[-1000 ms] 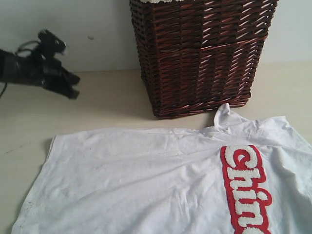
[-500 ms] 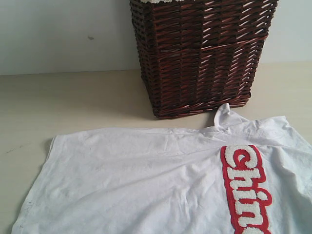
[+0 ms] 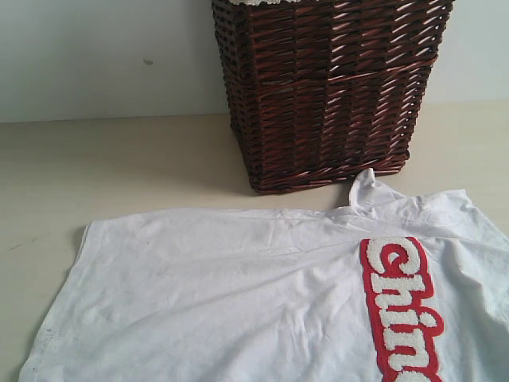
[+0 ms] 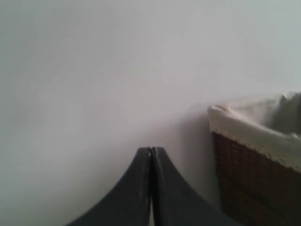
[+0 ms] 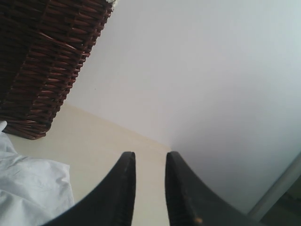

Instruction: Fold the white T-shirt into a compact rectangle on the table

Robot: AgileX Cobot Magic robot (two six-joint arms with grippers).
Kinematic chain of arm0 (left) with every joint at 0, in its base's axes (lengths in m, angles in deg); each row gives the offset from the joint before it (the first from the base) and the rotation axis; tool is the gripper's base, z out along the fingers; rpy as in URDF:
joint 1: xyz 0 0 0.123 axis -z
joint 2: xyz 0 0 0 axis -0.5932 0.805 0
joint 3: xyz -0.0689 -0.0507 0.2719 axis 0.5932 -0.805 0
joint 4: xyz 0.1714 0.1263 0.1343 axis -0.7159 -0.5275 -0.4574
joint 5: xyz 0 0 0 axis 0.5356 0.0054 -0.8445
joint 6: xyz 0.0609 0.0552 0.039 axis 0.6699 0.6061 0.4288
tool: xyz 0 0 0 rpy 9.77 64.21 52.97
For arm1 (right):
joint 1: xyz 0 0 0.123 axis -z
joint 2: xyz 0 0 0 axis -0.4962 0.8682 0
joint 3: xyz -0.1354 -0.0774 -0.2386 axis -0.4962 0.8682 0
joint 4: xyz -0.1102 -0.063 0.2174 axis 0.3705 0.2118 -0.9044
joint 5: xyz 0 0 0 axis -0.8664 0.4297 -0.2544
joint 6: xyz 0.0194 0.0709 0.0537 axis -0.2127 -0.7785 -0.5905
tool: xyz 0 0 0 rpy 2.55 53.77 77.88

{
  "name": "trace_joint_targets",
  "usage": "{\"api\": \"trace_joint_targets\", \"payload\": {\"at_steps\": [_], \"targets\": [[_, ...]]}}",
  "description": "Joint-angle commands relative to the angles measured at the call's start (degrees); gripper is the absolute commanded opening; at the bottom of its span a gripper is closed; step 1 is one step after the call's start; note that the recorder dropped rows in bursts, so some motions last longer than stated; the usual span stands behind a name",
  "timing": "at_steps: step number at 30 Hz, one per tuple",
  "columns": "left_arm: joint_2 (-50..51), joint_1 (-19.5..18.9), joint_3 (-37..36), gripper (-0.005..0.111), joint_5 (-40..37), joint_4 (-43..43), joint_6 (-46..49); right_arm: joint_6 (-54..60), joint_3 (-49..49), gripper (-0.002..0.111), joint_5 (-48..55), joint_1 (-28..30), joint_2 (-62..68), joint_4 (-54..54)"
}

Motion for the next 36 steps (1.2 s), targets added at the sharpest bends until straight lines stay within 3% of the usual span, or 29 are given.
{"api": "trace_joint_targets", "payload": {"at_steps": [1,8,14,22,28,36], "targets": [[-9.41,-0.05,-13.62,0.000,0.25,0.02,-0.79,-0.56,0.25,0.024,0.01,0.22,-0.35,-0.29],[-18.00,-0.05,-30.37,0.000,0.25,-4.65,-0.64,-0.45,0.25,0.024,0.01,0.22,-0.35,-0.29],[-18.79,-0.05,-38.25,0.000,0.25,-4.96,-0.64,-0.45,0.25,0.024,0.01,0.22,-0.35,-0.05],[-18.79,-0.05,-42.08,0.000,2.19,-4.36,-0.55,-0.45,0.25,0.024,0.01,0.22,-0.35,-0.05],[-18.79,-0.05,-45.69,0.000,2.45,5.64,-0.55,-0.45,0.25,0.024,0.01,0.22,-0.35,-0.16],[-18.92,-0.05,-48.88,0.000,3.82,6.09,-0.55,-0.45,0.25,0.024,0.01,0.22,-0.35,-0.16]]}}
